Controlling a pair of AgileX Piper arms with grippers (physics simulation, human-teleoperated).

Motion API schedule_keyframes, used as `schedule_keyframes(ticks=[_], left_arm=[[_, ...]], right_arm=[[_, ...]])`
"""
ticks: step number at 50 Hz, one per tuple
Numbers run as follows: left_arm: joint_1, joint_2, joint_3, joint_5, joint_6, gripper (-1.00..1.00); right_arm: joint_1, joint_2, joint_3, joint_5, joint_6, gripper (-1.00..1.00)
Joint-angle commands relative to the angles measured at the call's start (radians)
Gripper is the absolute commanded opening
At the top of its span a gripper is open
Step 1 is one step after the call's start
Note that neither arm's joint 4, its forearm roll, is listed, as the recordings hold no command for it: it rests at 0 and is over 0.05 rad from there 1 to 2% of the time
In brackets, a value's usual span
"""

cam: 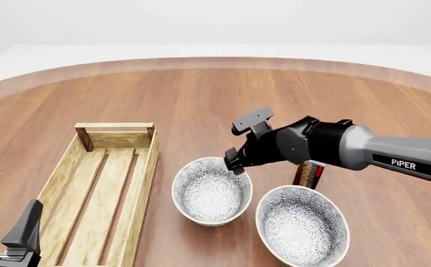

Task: Stack the left bowl on the right bowl and place them in the tray.

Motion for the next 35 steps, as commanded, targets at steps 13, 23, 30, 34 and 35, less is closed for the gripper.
schedule_keyframes(ticks=[13, 23, 30, 34, 35], left_arm=[[0.000, 0.000, 0.000, 0.000, 0.000, 1.00], [0.000, 0.000, 0.000, 0.000, 0.000, 1.00], [0.000, 0.000, 0.000, 0.000, 0.000, 1.00], [0.000, 0.000, 0.000, 0.000, 0.000, 1.00], [0.000, 0.000, 0.000, 0.000, 0.000, 1.00]], right_arm=[[-0.006, 0.063, 0.001, 0.001, 0.001, 1.00], [0.006, 0.081, 0.014, -0.029, 0.017, 1.00], [0.021, 0.098, 0.018, -0.038, 0.027, 1.00], [0.021, 0.105, 0.023, -0.044, 0.027, 1.00], [0.021, 0.106, 0.024, -0.046, 0.028, 1.00]])
